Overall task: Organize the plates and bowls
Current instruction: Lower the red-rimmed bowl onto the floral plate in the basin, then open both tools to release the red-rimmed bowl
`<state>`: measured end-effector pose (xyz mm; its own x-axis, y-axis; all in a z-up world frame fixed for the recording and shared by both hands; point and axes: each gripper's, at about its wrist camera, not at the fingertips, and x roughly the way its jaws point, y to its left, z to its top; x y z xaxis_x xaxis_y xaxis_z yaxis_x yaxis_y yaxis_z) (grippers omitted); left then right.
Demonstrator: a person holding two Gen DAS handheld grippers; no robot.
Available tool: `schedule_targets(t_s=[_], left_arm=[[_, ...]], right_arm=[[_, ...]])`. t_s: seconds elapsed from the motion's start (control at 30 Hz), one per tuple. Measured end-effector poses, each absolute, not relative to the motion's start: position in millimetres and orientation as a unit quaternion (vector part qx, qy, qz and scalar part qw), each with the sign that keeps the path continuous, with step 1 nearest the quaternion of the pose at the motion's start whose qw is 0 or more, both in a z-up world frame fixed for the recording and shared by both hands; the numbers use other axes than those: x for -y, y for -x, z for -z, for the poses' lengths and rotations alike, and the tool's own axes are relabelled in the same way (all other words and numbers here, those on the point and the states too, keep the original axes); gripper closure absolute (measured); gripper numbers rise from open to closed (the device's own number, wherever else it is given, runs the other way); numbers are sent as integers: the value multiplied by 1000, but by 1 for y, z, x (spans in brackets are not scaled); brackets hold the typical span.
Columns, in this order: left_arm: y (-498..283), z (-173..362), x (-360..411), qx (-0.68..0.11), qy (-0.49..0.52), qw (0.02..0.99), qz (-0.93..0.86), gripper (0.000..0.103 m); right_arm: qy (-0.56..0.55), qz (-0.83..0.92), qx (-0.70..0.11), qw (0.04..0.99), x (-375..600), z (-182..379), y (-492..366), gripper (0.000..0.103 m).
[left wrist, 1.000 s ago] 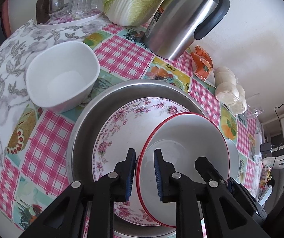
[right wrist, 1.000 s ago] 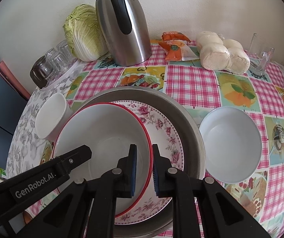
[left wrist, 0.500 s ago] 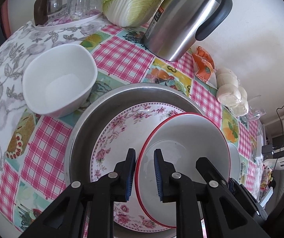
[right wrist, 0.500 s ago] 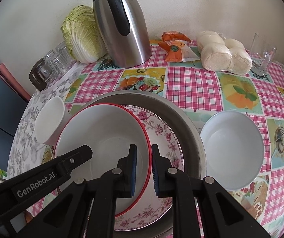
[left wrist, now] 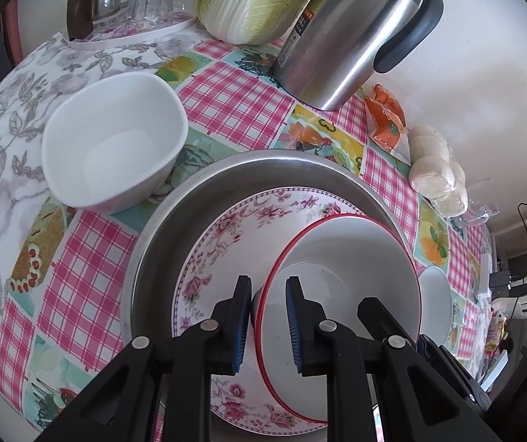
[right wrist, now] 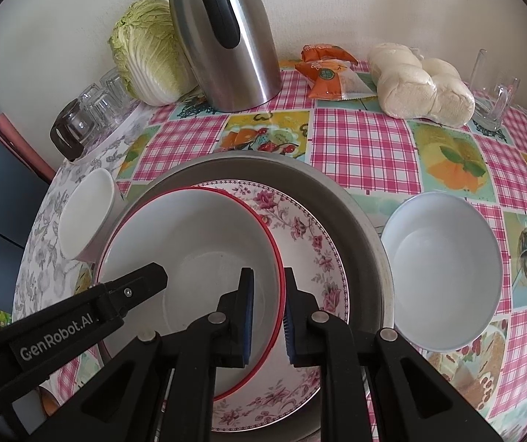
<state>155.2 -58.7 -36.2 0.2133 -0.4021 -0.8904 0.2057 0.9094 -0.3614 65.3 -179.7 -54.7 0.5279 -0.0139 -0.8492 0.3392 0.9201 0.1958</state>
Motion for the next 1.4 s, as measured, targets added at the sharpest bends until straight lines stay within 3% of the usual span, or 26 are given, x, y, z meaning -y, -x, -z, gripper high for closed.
schedule_targets(t_s=[0.43,0.6,0.8,0.93,1.0,1.07,1.13,1.2,1.27,1.4], left_arm=[[-156,33,51,-593,80,781,178,79],[-157,29,44,-594,89,780,176,73],[-152,11,42,-572,90,796,178,52],[-152,2,39,-562,89,805,169,40],[-153,0,36,-561,90,807,160,34],[-153,0,32,-560,87,810,150,28],[-155,0,28,-558,87,813,142,27],[-156,0,25,-558,88,814,135,24],[-156,2,23,-557,85,816,127,13],[-157,2,21,-551,75,824,108,7]], right_arm=[[-192,104,-476,852,186,54,-62,87],[-199,104,-475,851,191,49,-60,87],[-202,107,-460,858,198,30,-53,85],[-208,115,-450,861,202,20,-48,59],[-208,114,-447,862,203,17,-47,53],[-208,112,-446,863,203,16,-46,40],[-209,111,-445,864,204,15,-47,30],[-204,111,-446,864,203,16,-47,27],[-196,111,-449,865,203,16,-48,27],[-190,110,-448,866,204,17,-48,25]])
